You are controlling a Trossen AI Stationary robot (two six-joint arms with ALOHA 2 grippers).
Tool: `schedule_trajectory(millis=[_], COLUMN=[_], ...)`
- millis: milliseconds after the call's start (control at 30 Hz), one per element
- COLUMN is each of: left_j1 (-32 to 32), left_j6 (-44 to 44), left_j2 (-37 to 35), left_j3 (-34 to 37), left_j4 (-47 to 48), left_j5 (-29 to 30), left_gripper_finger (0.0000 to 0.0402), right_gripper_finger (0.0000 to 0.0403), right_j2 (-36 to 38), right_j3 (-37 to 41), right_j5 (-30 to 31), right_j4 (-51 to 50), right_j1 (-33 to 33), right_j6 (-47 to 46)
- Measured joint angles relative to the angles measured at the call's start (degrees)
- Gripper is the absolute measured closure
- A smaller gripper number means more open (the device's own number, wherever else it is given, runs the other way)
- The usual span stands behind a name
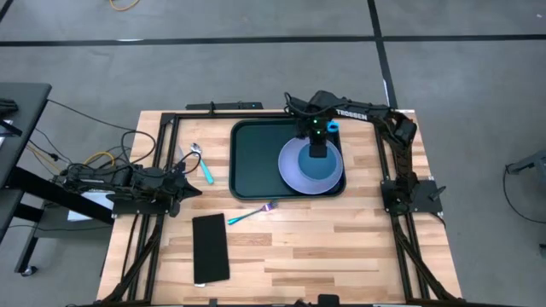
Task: Set up tray
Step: Put the blue bowl on the violet plate
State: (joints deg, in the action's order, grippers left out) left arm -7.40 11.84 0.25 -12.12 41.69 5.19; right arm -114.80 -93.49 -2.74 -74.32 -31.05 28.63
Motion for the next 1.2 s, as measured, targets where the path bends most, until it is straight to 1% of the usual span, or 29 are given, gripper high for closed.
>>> schedule_trajectory(millis=[667, 933, 1200], left_j1=[0.0, 0.0, 0.0], left_j6=[0.0, 0.0, 0.0], left_j2=[0.0, 0.0, 0.0], left_j3=[0.0, 0.0, 0.0], left_j4=[0.0, 0.0, 0.0], left_j5=[0.0, 0.0, 0.0], left_gripper_finger=[0.0401, 0.0401, 0.0401], right_gripper_finger=[0.0401, 0.0377, 0.0365], right_j2=[0.0, 0.0, 0.1], right_j3=[0.0, 0.0, 0.0], right_j5=[-0.2, -0.2, -0.2], right_j4=[1.8, 1.8, 2.0], right_j1=[-0.1, -0.1, -0.1], right_j6=[-0.3, -0.3, -0.3])
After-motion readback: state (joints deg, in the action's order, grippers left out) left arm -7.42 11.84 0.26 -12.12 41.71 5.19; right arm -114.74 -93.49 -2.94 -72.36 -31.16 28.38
